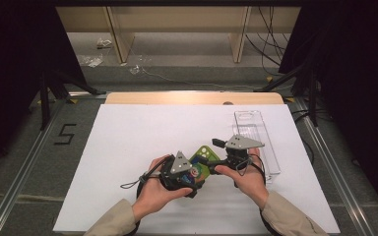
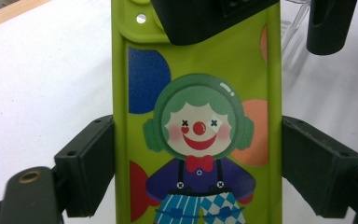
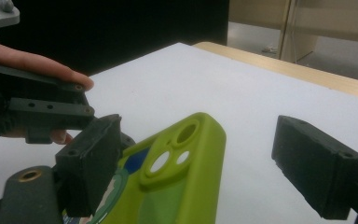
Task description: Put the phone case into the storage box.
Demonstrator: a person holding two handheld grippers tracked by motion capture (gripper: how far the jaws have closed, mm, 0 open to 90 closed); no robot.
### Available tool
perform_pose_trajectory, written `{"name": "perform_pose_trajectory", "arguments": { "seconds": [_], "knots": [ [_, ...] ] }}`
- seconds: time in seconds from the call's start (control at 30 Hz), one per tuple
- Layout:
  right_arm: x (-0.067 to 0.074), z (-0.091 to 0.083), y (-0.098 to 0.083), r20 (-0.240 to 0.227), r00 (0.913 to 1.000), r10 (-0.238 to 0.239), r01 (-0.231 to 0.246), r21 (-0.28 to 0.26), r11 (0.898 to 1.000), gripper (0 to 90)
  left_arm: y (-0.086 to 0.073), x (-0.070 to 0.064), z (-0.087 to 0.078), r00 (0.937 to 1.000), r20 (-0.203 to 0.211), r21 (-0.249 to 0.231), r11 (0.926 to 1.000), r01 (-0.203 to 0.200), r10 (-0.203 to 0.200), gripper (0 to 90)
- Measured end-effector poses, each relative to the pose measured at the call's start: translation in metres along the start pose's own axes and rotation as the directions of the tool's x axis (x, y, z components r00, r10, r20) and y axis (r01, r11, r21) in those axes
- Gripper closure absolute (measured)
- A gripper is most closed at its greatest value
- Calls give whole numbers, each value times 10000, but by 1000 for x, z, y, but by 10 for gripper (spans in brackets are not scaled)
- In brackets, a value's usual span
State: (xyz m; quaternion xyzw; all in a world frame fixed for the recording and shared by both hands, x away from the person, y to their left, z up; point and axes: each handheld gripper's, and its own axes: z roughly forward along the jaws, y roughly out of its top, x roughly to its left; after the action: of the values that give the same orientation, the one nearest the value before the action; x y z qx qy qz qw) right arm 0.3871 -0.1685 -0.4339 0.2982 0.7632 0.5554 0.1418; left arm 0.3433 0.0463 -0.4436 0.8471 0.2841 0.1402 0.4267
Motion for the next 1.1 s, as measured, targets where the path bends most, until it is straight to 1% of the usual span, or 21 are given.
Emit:
{"name": "perform_pose_trajectory", "arguments": {
  "seconds": [0.43, 0.77, 1.1],
  "knots": [
    [-1, 5, 2, 33, 9999, 97, -97, 57, 9999, 179, 0, 2, 1, 9999, -80, -59, 10000, 71, -71, 162],
    [-3, 7, 1, 95, 9999, 140, -142, 176, 9997, 181, -2, 6, 1, 9997, -178, -119, 9998, 174, -176, 162],
    [-5, 10, 1, 208, 9995, 224, -229, 204, 9995, 185, -2, 5, 2, 9996, -244, -115, 9999, 125, -128, 162]
  ]
}}
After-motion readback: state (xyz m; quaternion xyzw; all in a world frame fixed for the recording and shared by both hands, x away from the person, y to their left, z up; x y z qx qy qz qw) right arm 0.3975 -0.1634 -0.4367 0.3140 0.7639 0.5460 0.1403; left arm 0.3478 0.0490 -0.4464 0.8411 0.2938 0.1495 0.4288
